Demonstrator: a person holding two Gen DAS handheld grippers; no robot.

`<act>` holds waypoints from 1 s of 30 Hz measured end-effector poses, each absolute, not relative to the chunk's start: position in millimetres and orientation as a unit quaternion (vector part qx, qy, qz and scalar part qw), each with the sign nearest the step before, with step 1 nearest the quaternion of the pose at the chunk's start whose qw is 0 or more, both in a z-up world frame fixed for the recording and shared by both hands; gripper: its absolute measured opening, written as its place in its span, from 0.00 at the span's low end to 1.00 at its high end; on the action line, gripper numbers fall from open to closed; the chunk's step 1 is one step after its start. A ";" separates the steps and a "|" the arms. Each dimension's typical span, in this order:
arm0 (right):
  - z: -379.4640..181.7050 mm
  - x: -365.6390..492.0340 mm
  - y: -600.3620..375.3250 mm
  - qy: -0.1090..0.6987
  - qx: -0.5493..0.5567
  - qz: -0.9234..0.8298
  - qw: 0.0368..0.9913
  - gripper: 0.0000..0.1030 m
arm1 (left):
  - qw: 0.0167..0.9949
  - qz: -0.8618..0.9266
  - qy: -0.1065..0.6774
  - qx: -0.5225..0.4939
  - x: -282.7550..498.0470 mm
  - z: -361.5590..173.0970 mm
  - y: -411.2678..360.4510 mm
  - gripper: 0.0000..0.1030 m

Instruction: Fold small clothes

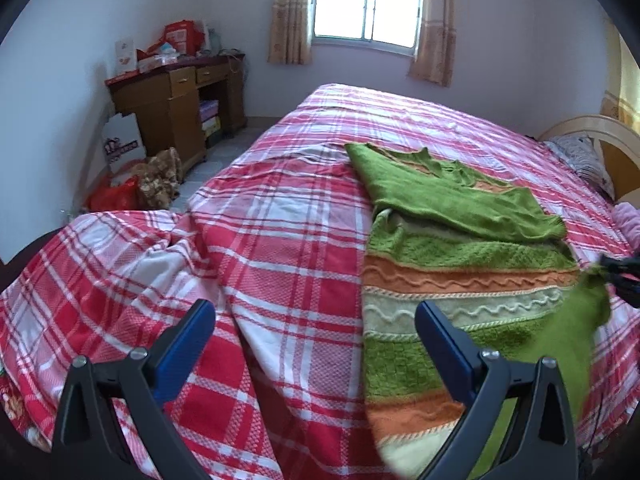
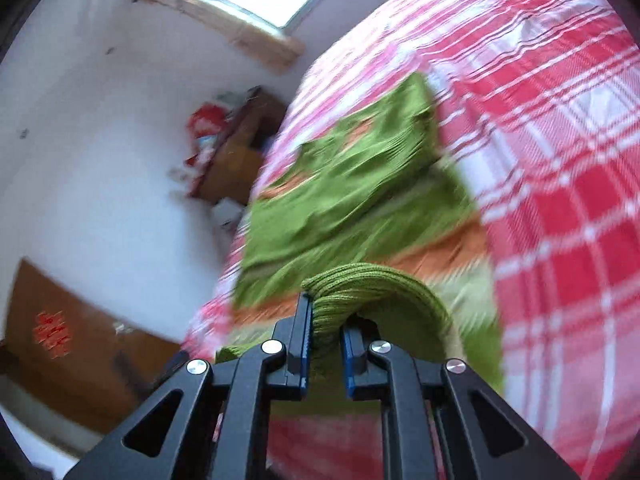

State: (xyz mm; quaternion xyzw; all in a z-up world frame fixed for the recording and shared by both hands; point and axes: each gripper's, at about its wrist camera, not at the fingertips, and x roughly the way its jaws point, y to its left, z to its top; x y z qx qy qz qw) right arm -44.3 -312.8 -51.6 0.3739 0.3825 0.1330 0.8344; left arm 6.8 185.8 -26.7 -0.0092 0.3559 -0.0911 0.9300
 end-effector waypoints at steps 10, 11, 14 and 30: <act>-96.9 -21.3 -324.2 0.410 0.375 0.090 0.826 0.12 | 0.890 -0.271 0.364 0.047 -13.6 -37.3 160.2 0.99; -96.1 -21.9 -323.4 0.412 0.370 0.091 0.828 0.12 | 0.886 -0.285 0.361 0.061 -17.3 -38.8 151.4 0.99; -95.5 -19.8 -320.8 0.415 0.361 0.091 0.830 0.12 | 0.872 -0.319 0.350 0.126 -24.1 -47.0 115.5 0.99; -63.0 -58.1 -341.1 0.288 0.483 0.177 0.808 0.83 | 0.852 -0.299 0.430 0.004 41.7 -76.8 108.3 0.34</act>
